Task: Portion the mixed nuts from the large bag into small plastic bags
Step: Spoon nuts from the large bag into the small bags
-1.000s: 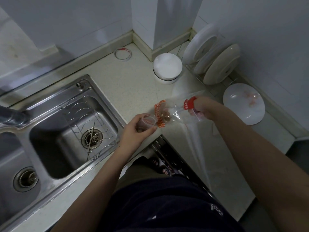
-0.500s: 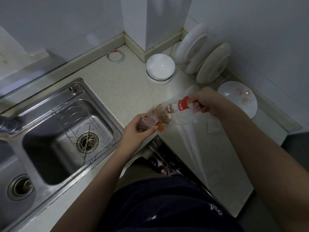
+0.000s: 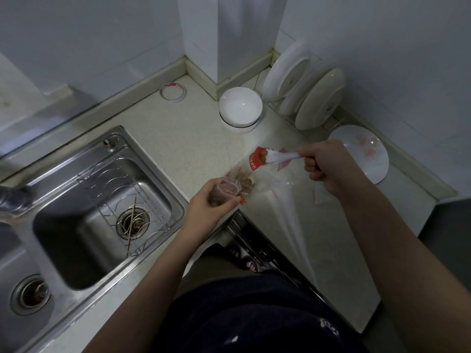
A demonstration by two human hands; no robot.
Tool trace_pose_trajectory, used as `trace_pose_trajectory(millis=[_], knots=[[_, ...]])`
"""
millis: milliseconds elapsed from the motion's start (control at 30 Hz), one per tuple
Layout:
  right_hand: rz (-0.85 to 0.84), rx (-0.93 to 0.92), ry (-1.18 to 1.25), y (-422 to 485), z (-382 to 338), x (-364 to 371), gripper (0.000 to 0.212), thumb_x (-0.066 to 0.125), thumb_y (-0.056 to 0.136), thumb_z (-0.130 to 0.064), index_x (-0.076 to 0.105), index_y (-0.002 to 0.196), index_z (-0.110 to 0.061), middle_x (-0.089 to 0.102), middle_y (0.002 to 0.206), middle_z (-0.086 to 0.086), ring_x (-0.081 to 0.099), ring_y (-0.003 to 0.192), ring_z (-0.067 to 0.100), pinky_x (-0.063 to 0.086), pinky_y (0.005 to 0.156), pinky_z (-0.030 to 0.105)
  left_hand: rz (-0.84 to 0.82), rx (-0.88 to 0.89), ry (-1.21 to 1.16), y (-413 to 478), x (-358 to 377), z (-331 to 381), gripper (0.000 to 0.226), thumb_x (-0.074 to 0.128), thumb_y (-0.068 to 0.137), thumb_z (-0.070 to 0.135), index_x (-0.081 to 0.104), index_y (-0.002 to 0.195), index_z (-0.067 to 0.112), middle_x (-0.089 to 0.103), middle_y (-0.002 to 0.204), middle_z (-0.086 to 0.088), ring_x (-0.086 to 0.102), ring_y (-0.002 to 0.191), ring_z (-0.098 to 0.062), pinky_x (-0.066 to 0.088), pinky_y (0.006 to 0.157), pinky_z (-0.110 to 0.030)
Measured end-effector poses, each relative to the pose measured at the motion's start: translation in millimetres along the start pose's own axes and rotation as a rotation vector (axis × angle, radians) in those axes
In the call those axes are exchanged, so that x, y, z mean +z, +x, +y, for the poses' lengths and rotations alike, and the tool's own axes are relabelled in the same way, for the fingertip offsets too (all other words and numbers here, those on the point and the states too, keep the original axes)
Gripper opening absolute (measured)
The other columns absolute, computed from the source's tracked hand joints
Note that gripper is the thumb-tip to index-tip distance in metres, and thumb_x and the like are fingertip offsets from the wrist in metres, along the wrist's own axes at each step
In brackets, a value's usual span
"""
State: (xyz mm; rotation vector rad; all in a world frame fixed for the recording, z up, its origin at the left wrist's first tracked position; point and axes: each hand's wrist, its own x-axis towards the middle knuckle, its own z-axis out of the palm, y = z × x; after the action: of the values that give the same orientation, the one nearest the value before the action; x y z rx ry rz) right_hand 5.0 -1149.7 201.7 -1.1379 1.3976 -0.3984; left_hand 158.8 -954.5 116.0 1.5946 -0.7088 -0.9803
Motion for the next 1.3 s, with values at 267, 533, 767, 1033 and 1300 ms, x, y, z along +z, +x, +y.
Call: trace_pose_trajectory(millis=[267, 533, 767, 1033, 1300], knots=[[-0.026, -0.039, 0.110, -22, 3, -1, 0.015, 0.055, 0.090, -0.002, 0.062, 0.101, 0.005, 0.035, 0.037, -0.007, 0.028, 0.036, 0.006, 0.020, 0.034, 0.014, -0.018, 0.040, 0.014, -2, -1, 9, 0.042, 0.077, 0.081, 0.017, 0.062, 0.120, 0.016, 0.069, 0.100, 0.010, 0.064, 0.081, 0.007, 0.048, 0.063, -0.010], [-0.073, -0.119, 0.115, -43, 7, -3, 0.016, 0.056, 0.088, -0.002, 0.069, 0.089, 0.006, 0.031, 0.040, -0.005, 0.025, 0.038, 0.007, 0.017, 0.036, 0.014, -0.018, 0.056, -0.027, -1, 1, 19, 0.048, 0.078, 0.074, 0.032, 0.063, 0.118, 0.020, 0.071, 0.102, 0.014, 0.067, 0.088, 0.001, 0.050, 0.063, -0.013], [-0.141, -0.386, -0.208, -71, 10, 17, 0.019, 0.058, 0.089, -0.009, 0.073, 0.083, 0.002, 0.036, 0.045, 0.005, 0.030, 0.042, 0.012, 0.023, 0.041, 0.019, -0.012, 0.076, -0.002, 1, 2, 21, 0.041, 0.078, 0.078, 0.017, 0.064, 0.117, 0.020, 0.071, 0.102, 0.015, 0.067, 0.093, -0.001, 0.051, 0.074, -0.014], [-0.026, -1.077, -0.939, -90, 10, 35, 0.020, 0.059, 0.091, -0.013, 0.072, 0.106, -0.013, 0.070, 0.072, 0.007, 0.062, 0.062, 0.025, 0.052, 0.058, 0.037, 0.012, 0.086, -0.013, -2, 0, 23, 0.039, 0.079, 0.078, 0.013, 0.064, 0.115, 0.017, 0.072, 0.104, 0.007, 0.068, 0.094, -0.004, 0.052, 0.080, -0.015], [0.181, -1.120, -0.927, -77, -13, 23, 0.014, 0.061, 0.089, -0.009, 0.071, 0.081, -0.005, 0.063, 0.058, 0.008, 0.055, 0.048, 0.024, 0.048, 0.048, 0.032, 0.035, 0.078, -0.041, -11, -7, 21, 0.055, 0.078, 0.070, 0.031, 0.063, 0.119, 0.012, 0.070, 0.107, 0.005, 0.067, 0.096, -0.003, 0.052, 0.081, -0.015]])
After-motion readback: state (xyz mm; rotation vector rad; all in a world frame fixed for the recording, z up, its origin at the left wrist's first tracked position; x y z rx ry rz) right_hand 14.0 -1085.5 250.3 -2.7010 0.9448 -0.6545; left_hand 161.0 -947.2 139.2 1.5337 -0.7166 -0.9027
